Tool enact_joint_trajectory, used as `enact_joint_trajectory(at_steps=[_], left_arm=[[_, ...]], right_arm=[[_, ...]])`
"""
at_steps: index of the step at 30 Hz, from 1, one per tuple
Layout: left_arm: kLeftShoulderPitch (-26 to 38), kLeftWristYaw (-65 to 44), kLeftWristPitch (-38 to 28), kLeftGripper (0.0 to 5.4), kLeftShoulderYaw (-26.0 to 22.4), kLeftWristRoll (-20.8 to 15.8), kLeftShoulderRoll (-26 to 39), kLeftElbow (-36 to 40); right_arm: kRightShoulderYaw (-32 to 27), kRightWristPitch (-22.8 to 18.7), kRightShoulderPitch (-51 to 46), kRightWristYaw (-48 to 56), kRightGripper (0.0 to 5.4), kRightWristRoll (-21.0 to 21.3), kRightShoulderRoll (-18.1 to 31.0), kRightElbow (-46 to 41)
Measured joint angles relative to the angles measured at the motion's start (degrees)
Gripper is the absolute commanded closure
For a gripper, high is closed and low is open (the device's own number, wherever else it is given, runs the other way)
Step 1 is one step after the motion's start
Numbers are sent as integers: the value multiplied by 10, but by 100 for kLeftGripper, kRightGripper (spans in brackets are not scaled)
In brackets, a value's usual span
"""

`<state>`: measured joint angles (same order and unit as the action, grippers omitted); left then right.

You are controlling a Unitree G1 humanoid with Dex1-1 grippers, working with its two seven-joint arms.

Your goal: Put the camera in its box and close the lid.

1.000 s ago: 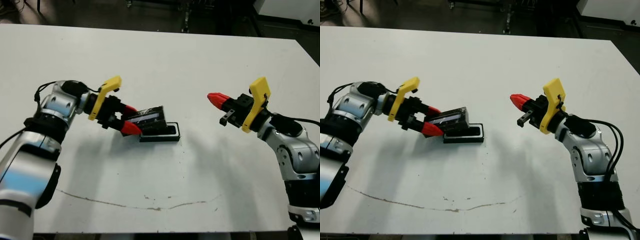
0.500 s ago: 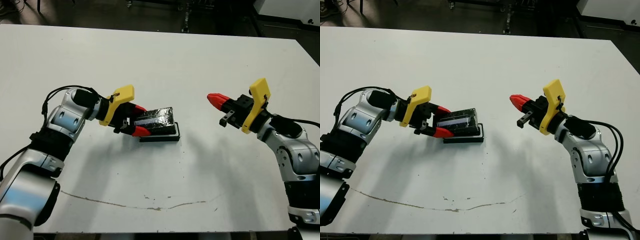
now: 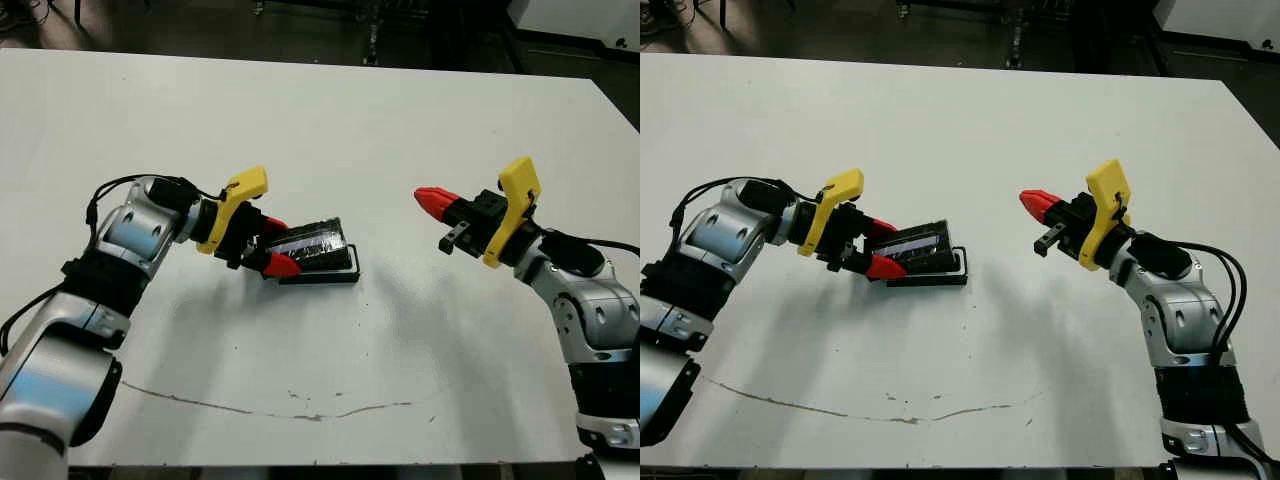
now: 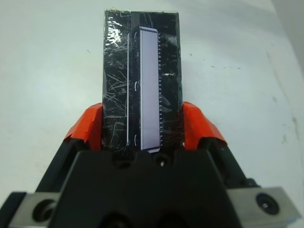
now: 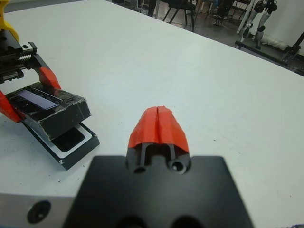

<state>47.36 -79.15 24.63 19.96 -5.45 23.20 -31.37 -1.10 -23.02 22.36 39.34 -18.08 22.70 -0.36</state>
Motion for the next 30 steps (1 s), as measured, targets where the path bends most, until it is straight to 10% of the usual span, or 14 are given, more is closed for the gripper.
enact_joint_trajectory(at_steps=[30], left_arm=[[1,1,-11,224,7,1,-12,-18]], right_arm=[[0,4,-3,-1,540,-1,0,0]])
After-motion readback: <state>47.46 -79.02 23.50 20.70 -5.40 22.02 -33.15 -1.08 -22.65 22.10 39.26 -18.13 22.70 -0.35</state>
